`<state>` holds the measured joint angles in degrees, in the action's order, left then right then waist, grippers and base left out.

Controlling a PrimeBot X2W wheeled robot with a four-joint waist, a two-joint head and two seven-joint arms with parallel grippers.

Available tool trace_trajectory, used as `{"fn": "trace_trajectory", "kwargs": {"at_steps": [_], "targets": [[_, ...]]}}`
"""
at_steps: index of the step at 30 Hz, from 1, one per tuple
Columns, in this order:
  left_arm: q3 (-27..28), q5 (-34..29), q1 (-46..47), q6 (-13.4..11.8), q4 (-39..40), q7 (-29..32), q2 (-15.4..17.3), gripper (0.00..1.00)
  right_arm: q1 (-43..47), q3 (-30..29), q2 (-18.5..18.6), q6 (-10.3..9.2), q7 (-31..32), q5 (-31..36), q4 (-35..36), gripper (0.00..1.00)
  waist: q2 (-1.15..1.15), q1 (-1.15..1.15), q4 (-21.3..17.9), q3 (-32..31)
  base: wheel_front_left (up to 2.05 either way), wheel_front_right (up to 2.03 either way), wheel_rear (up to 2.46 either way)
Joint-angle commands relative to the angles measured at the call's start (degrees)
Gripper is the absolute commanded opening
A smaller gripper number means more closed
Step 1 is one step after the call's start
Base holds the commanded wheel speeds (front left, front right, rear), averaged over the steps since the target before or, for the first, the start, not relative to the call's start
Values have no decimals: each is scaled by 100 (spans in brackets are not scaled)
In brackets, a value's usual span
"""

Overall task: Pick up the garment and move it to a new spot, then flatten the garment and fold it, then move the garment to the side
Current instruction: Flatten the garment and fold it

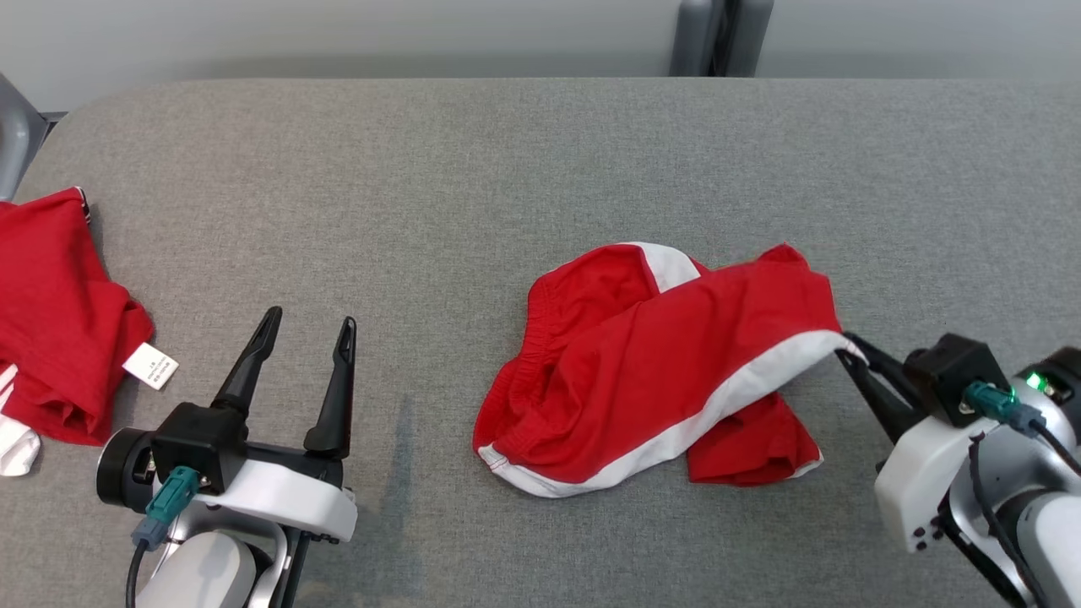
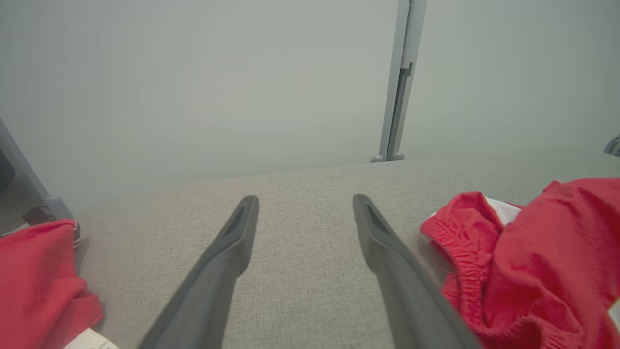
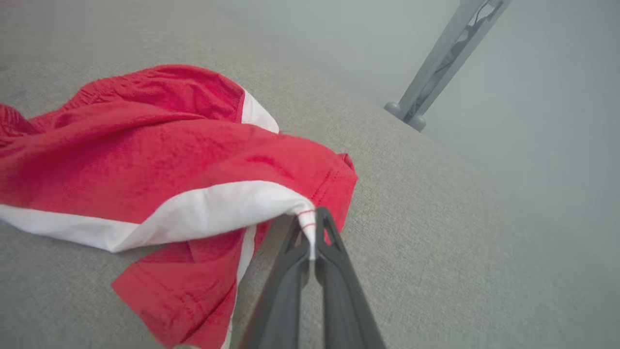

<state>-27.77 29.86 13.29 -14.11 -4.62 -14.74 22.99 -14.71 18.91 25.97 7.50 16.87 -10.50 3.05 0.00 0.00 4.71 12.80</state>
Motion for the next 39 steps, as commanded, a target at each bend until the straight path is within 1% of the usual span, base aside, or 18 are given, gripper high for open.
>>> {"fn": "trace_trajectory", "kwargs": {"at_steps": [1, 3, 4, 5, 6, 10, 13, 14, 18, 22, 24, 26, 30, 39], "targets": [[7, -25, -20, 27, -6, -22, 23, 100, 145, -42, -23, -2, 43, -43, -2, 0, 0, 0, -9, -3, 0, 0, 0], [-15, -20, -12, 42, -14, -22, 13, 100, 361, -145, -148, -2, 18, -135, -72, 0, 0, 0, -16, 0, 0, 0, 0], [-21, -17, -4, 49, -20, -23, 12, 100, 469, -207, -217, -2, -25, -157, -151, 15, 0, 0, -19, 1, 0, 0, 0], [-30, -16, 5, 47, -25, -23, 11, 100, 554, -263, -292, -2, -98, -153, -223, 47, 0, 0, -20, 1, 0, 0, 0], [-38, -15, 12, 54, -29, -22, 13, 100, 627, -330, -391, -2, -169, -182, -316, 100, 0, 0, -23, -2, 0, 0, 0], [-43, -17, 15, 62, -28, 1, 60, 100, 939, -749, -770, -2, -448, -132, -633, 100, 0, 0, -36, -36, 0, 0, 0], [-27, -1, -55, 4, 3, 20, 99, 100, 1224, -1125, -1063, -2, -610, -53, -708, 100, 0, 0, -71, -90, 0, 0, 0], [-8, 12, -110, -33, 36, 34, 128, 100, 1397, -1346, -1246, -2, -674, 27, -662, 100, 0, 0, -107, -136, 0, 0, 0], [50, 40, -218, -120, 128, 68, 212, 100, 1619, -1853, -1594, -2, -856, 183, -408, 100, 0, 0, -183, -226, 0, 0, 0], [121, 56, -320, -233, 243, 77, 277, 100, 1568, -2398, -1962, -2, -1157, 286, 90, 100, 0, 0, -223, -300, 0, 0, 0], [160, 64, -366, -296, 306, 81, 299, 100, 1486, -2560, -2090, -2, -1277, 291, 335, 100, 0, 0, -232, -339, 0, 0, 0], [193, 72, -409, -351, 381, 92, 326, 100, 1419, -2631, -2175, -2, -1356, 301, 541, 100, 0, 0, -238, -376, 0, 0, 0], [231, 84, -524, -448, 503, 97, 362, 100, 1349, -2528, -2250, -2, -1391, 224, 787, 100, 0, 0, -230, -503, 0, 0, 0], [191, 135, -859, -629, 729, 204, 371, 100, 1657, -2341, -2297, -2, -1326, 136, 792, 100, 0, 0, -164, -785, 0, 0, 0]]}}
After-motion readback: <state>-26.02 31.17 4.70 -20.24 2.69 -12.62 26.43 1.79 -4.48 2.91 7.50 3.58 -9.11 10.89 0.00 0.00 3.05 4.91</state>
